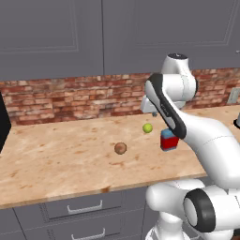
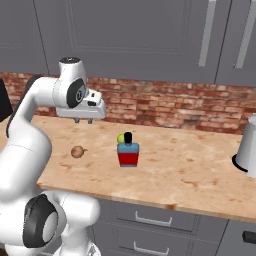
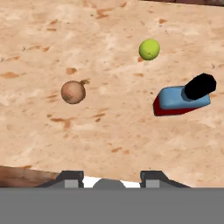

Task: Place the liquor on the top shelf of the fridge to keep it out of children's reach, and place the onion and pear on lower shelves for easy access.

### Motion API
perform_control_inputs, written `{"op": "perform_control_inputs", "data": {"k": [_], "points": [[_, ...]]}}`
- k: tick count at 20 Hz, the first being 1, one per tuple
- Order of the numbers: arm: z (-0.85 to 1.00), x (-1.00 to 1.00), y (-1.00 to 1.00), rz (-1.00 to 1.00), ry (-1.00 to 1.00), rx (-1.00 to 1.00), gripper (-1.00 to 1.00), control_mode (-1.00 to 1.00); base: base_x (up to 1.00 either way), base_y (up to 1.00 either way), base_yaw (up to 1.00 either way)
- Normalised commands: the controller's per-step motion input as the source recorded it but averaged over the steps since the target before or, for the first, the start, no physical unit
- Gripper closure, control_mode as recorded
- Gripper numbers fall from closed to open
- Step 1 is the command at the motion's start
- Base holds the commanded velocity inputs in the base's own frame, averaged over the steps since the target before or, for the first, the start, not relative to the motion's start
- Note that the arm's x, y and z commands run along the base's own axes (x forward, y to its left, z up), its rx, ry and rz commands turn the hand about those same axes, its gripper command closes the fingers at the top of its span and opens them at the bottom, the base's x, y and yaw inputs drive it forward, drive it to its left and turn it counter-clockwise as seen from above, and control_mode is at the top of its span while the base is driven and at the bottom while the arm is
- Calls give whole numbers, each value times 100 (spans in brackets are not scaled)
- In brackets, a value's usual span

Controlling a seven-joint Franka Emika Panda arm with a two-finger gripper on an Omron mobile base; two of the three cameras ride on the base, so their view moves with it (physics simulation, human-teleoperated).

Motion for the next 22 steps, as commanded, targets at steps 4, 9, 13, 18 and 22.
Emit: {"op": "perform_control_inputs", "data": {"k": [4,9,13,18,22], "points": [[-7,-8,-7,1,-15,2,-100,-100,0,0,0],[-9,-18,-31,2,-23,4,-100,-100,0,0,0],[-5,-11,-38,0,-13,2,-100,-100,0,0,0],[-3,-2,-23,0,-5,0,-100,-100,0,0,0],[-18,0,10,0,-1,0,-100,-100,0,0,0]]}}
